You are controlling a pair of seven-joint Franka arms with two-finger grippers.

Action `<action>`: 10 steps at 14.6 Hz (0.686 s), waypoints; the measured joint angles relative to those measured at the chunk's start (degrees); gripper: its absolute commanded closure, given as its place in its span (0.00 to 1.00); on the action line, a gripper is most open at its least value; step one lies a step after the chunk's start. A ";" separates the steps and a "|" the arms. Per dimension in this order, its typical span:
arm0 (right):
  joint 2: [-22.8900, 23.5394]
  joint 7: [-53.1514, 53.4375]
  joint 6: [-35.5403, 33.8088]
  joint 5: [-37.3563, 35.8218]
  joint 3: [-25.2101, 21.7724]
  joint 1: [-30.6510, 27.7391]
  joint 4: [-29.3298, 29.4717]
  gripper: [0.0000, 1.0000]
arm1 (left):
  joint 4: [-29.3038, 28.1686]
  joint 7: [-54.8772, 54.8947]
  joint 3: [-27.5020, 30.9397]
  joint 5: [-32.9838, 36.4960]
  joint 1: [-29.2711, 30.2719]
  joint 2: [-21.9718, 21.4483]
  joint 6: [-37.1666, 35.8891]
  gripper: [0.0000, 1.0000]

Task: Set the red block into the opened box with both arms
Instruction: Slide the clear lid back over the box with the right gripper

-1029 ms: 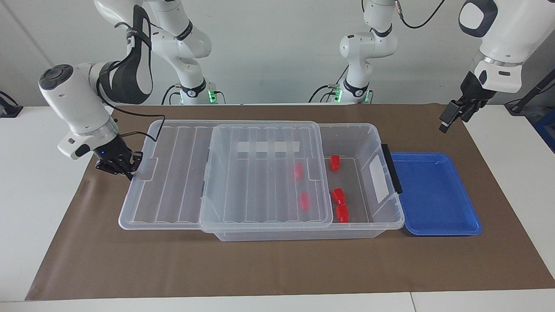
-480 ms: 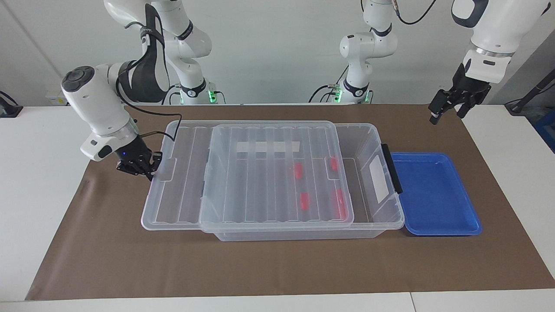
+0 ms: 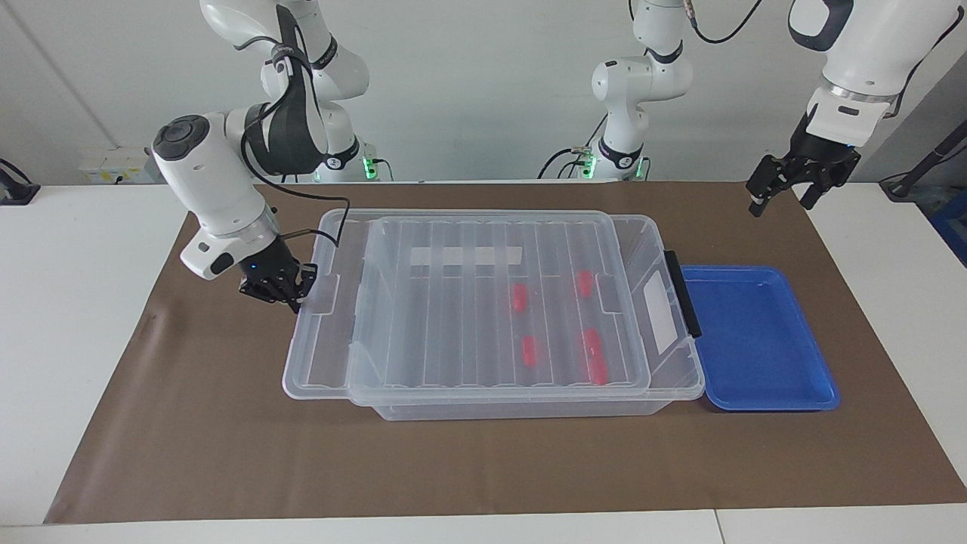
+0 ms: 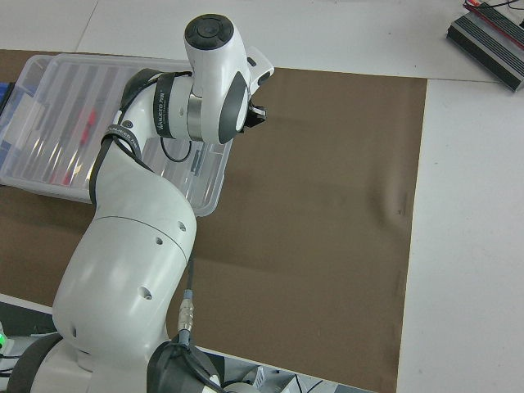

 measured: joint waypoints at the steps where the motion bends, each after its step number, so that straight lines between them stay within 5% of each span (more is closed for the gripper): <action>1: 0.01 0.76 0.00 0.00 -0.01 0.44 -0.01 1.00 | -0.27 0.09 0.00 0.00 0.00 0.00 0.23 0.00; 10: 0.18 2.33 0.01 3.19 -0.01 2.69 -0.08 1.00 | 3.91 0.14 0.00 -0.03 0.00 3.89 -0.07 0.00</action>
